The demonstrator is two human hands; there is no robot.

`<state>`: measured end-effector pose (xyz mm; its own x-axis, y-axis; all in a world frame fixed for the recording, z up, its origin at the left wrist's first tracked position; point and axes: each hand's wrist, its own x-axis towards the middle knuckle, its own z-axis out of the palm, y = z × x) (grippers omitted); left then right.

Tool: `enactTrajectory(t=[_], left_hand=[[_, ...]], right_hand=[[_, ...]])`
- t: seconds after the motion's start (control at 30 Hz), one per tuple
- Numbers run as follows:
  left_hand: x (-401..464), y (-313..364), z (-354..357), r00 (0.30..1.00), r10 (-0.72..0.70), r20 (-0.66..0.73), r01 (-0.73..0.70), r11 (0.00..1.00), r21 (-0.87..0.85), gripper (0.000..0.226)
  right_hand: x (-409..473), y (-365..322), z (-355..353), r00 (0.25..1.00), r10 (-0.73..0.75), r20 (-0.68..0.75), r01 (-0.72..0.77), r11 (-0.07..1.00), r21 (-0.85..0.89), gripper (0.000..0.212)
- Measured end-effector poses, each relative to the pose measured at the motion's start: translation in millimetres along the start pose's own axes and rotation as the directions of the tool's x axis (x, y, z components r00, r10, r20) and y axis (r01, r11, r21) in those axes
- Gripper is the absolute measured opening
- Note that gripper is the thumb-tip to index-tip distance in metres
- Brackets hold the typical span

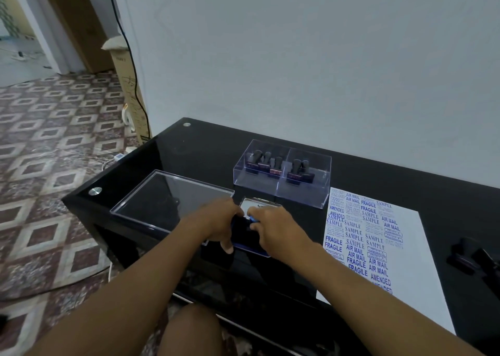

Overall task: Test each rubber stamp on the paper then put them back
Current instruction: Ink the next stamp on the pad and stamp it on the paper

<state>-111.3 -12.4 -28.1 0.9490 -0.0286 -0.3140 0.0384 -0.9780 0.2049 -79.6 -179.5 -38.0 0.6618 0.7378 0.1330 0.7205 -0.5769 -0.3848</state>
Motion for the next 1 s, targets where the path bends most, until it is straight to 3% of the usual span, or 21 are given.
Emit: enactTrajectory(t=[0.13,0.3,0.43,0.63,0.77,0.83,0.9,1.0], left_hand=[[0.5,-0.5,1.6,1.000,0.000,-0.001,0.000,1.000,-0.010,0.074],[-1.3,7.4,-2.6,0.999,-0.046,0.023,0.042,0.990,0.137,0.078],[1.5,24.7,-4.2,0.997,-0.066,0.027,0.058,0.973,0.224,0.093],[20.4,93.7,-2.9,0.991,0.126,-0.052,-0.118,0.985,0.126,0.085],[32.7,151.4,5.3,0.969,0.246,0.007,-0.245,0.969,-0.028,0.071],[37.8,169.0,12.0,0.964,0.264,0.030,-0.261,0.961,-0.089,0.064],[44.7,181.0,20.3,0.968,0.248,0.047,-0.242,0.964,-0.105,0.073],[53.3,186.5,28.6,0.969,0.241,0.061,-0.238,0.970,-0.057,0.089]], right_hand=[[-14.0,-5.6,10.4,0.998,-0.060,-0.015,0.059,0.998,-0.038,0.013],[-4.4,3.6,-10.5,0.997,0.031,-0.064,-0.021,0.987,0.159,0.010],[-23.1,16.3,-28.6,0.980,0.117,-0.163,-0.087,0.980,0.181,0.009],[-78.9,65.6,-64.6,0.948,0.236,-0.216,-0.207,0.967,0.146,0.008],[-123.9,106.2,-91.9,0.915,0.352,-0.196,-0.331,0.934,0.131,0.032],[-140.8,124.3,-102.2,0.897,0.388,-0.214,-0.365,0.921,0.137,0.032],[-155.8,142.7,-110.4,0.878,0.417,-0.233,-0.396,0.908,0.133,0.024],[-167.7,162.0,-114.5,0.870,0.425,-0.248,-0.409,0.905,0.115,0.031]])
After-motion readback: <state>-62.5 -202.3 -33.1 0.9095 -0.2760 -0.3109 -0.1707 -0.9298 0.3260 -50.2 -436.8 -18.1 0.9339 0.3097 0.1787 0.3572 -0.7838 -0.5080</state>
